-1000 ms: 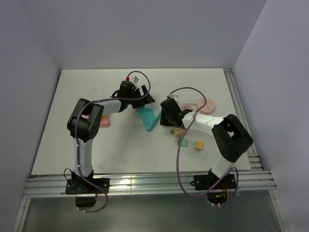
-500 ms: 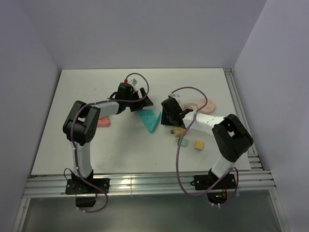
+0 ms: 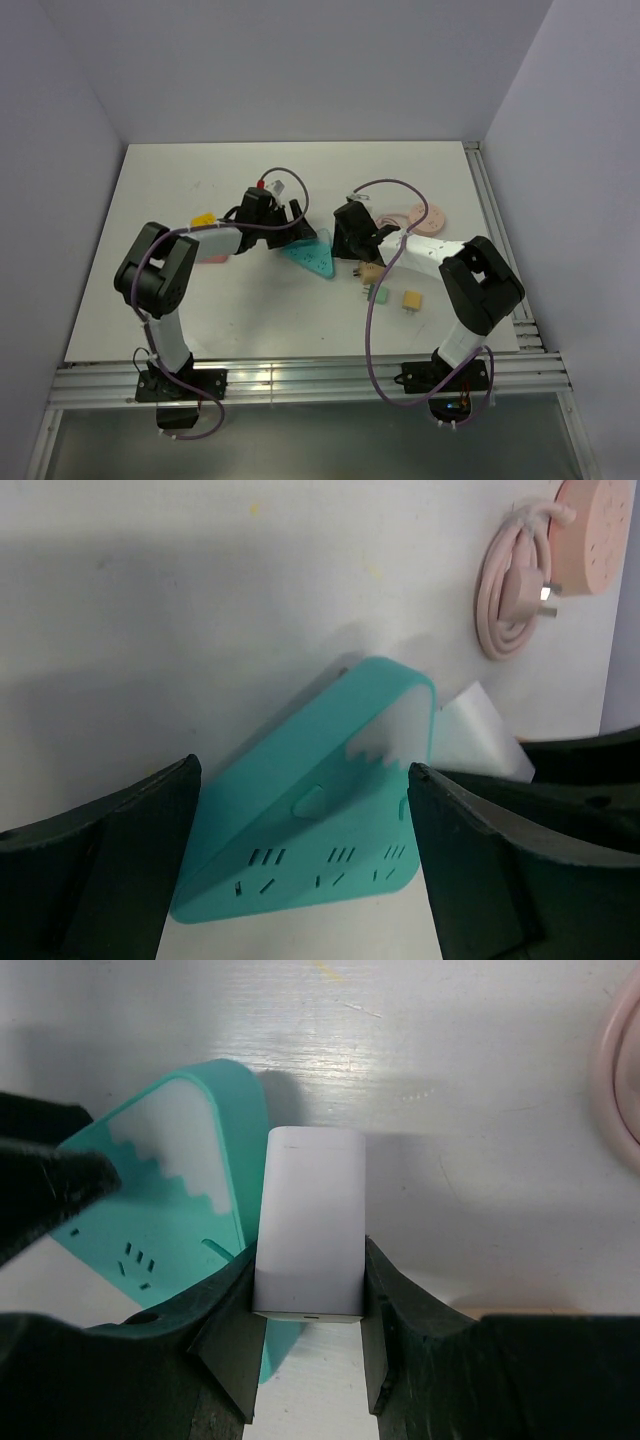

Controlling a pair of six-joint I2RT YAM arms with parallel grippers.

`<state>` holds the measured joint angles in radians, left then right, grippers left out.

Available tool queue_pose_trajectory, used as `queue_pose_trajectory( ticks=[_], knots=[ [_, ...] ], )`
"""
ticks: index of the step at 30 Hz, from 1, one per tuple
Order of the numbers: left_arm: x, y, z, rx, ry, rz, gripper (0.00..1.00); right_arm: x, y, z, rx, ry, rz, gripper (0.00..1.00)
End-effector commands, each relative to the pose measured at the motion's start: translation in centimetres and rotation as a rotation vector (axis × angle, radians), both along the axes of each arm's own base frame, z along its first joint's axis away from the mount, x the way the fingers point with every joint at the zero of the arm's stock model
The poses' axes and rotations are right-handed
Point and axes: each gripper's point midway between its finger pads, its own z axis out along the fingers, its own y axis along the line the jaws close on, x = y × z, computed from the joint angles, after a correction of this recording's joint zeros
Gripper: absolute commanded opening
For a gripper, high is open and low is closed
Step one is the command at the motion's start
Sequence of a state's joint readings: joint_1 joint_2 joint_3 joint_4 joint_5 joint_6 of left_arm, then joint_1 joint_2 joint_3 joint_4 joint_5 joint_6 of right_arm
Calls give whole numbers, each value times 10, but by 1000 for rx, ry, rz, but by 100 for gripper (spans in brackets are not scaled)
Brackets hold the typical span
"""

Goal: Insert the plug
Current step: Adjust the socket at the center of the board.

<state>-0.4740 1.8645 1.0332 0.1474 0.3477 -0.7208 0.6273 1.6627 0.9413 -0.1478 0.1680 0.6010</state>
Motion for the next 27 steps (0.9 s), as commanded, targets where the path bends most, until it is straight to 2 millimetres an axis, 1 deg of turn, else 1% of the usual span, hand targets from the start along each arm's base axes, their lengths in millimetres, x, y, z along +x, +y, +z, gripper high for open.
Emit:
queue_pose_trajectory(
  ticks=[1,3,4,5,6,7,9,10,11,12,13,14,15,16,17,18,19,20,21,22,24,27],
  knots=[
    [-12,-6,28,-37,-70,-7,90,16,13,25,61,-84,29,0],
    [-19,-4,28,-35,-68,2,90,17,15,26,68,-87,36,0],
    [-27,-4,30,-41,-68,2,90,16,17,25,73,-84,52,0],
    [-31,-3,31,-41,-70,4,89,16,20,24,76,-82,60,0],
    [-33,0,32,-34,-78,21,89,16,21,25,82,-85,67,0],
    [-41,2,34,-35,-78,27,90,15,25,26,92,-83,84,0],
    [-48,6,36,-33,-81,37,90,14,32,26,100,-86,105,0],
    [-53,12,32,-23,-69,54,90,13,36,27,106,-86,119,0],
    [-56,15,37,-26,-76,61,90,11,40,27,111,-87,131,0],
    [-59,18,37,-22,-74,69,89,8,47,29,117,-96,158,0],
    [-64,23,37,-19,-74,92,89,6,52,31,122,-99,173,0],
    [-67,25,39,-27,-84,99,89,5,56,31,123,-101,186,0],
    [-75,30,32,-23,-66,106,89,1,64,33,124,-111,214,0],
    [-77,32,37,-28,-77,118,89,-1,68,33,120,-112,227,0],
    [-80,35,36,-21,-74,125,89,-3,70,31,109,-109,229,0],
    [-86,39,30,-12,-60,129,89,-5,75,32,106,-111,240,0],
    [-89,41,35,-17,-69,134,89,-5,75,32,101,-110,237,0],
    [-91,44,34,-11,-68,141,90,-5,75,31,98,-106,236,0],
    [-95,48,29,2,-55,144,90,-4,72,31,87,-111,225,0],
    [-97,49,33,-3,-63,144,90,-4,71,32,84,-113,224,0],
    [-100,51,34,1,-63,144,91,-3,66,35,67,-126,213,0],
    [-104,54,42,0,-79,138,91,-3,58,43,43,-139,205,0]
  ],
)
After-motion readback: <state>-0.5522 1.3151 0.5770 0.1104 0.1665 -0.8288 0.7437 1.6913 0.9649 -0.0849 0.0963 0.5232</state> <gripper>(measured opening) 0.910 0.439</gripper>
